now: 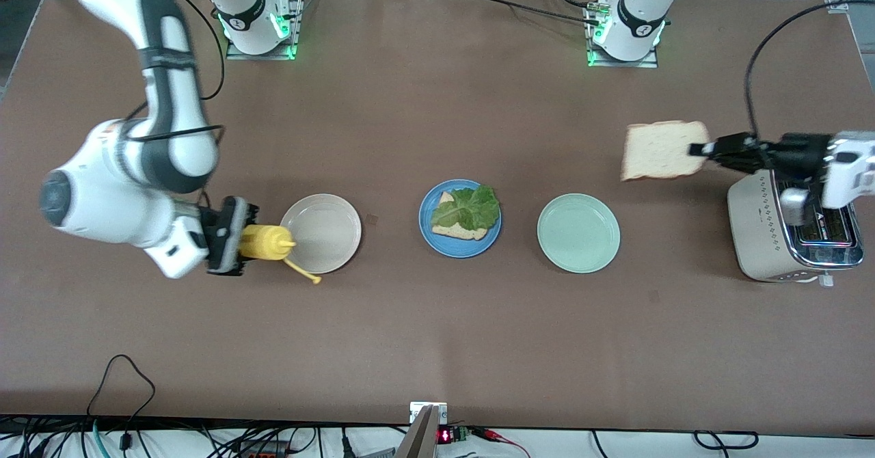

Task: Make sandwich in blue plate with both arms

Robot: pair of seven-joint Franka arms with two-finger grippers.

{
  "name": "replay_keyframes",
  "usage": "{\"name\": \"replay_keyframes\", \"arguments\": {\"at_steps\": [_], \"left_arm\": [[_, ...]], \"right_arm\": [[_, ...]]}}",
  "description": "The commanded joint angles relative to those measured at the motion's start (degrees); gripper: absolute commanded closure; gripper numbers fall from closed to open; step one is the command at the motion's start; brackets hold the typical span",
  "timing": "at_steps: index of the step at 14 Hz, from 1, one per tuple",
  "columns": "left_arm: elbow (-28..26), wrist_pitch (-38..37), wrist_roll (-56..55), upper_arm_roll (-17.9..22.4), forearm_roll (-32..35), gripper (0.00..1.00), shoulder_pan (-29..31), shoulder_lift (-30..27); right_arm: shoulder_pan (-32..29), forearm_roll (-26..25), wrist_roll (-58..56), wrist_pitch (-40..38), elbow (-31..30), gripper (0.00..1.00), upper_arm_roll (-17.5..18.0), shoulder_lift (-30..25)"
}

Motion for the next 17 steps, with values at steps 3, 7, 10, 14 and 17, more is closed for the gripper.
{"name": "replay_keyframes", "arguments": {"at_steps": [3,7,10,14,17], "left_arm": [[-9.41,21.21,1.51,-12.75,-12.96,0.99,0.81,4.14],[-9.50,36.18,9.65,-16.30,-16.98,1.00,-4.35,14.33],[-9.50,41.46,16.96,-16.30,-20.17,1.00,-8.23,20.41],[-9.58,48.23,21.28,-16.21,-20.43,0.99,-12.36,24.46],[-9.32,50.79,21.55,-16.30,-22.35,0.98,-14.39,27.10]], "right_arm": [[-24.88,13.36,-18.69,-0.15,-6.05,1.00,17.23,-2.77],[-39.67,26.63,-35.74,-1.28,-12.21,1.00,25.77,-1.98],[-46.19,30.88,-42.54,-5.32,-14.50,1.00,27.11,0.03],[-50.94,30.97,-45.89,-9.10,-14.68,1.00,27.55,4.77],[-52.62,30.97,-46.60,-11.13,-14.77,1.00,27.72,7.50]]}}
